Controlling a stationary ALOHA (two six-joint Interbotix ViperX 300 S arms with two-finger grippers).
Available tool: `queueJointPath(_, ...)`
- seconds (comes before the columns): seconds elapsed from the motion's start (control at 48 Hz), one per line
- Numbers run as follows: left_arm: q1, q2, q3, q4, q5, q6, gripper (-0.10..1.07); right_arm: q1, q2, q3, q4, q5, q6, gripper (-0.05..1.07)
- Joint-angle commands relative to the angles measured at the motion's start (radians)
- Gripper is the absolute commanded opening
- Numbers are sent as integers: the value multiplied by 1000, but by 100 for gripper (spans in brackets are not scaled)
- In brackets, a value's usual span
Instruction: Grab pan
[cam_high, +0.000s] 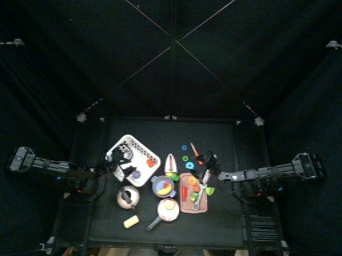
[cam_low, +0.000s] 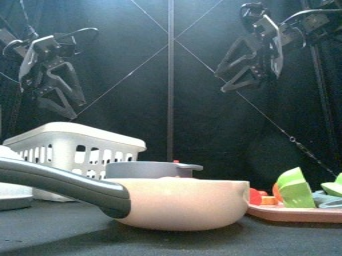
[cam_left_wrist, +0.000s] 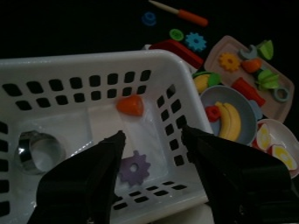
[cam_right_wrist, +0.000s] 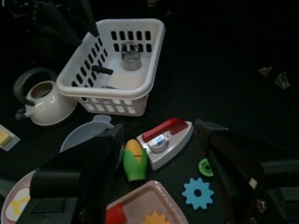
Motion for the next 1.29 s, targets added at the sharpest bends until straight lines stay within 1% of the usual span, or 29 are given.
queueJointPath(0.0,-43,32,-43,21,54,2,90,3,-5,-18,-5,-3,2,96)
queueJointPath(0.104,-89,89,-77,38,110,2,90,0,-5,-17,-5,-3,2,96)
queueJointPath(0.271,-178,276,-164,91,225,0,89,-2,-5,-15,-5,-3,0,96)
queueJointPath(0.312,-193,319,-189,103,239,0,89,-2,-5,-14,-5,-3,2,96)
queueJointPath(0.375,-219,376,-227,115,241,-2,89,-2,-5,-15,-2,-3,2,96)
queueJointPath(0.5,-244,477,-290,112,232,-6,89,2,-3,-15,0,-5,2,96)
queueJointPath(0.542,-253,517,-313,104,216,-8,89,3,-5,-15,0,-3,2,96)
queueJointPath(0.667,-268,600,-357,94,172,-2,89,3,-5,-14,0,-5,2,96)
queueJointPath(0.729,-270,626,-376,100,143,-3,89,3,-5,-15,0,-3,2,96)
queueJointPath(0.854,-273,652,-414,84,89,-17,89,5,-5,-14,3,-5,2,96)
queueJointPath(0.958,-282,681,-437,29,60,-44,89,5,-5,-14,8,-3,2,96)
queueJointPath(1.083,-301,718,-463,-49,55,-66,89,6,-5,-14,12,-5,0,96)
queueJointPath(1.271,-314,738,-499,-109,48,-69,89,8,-5,-11,12,-5,0,96)
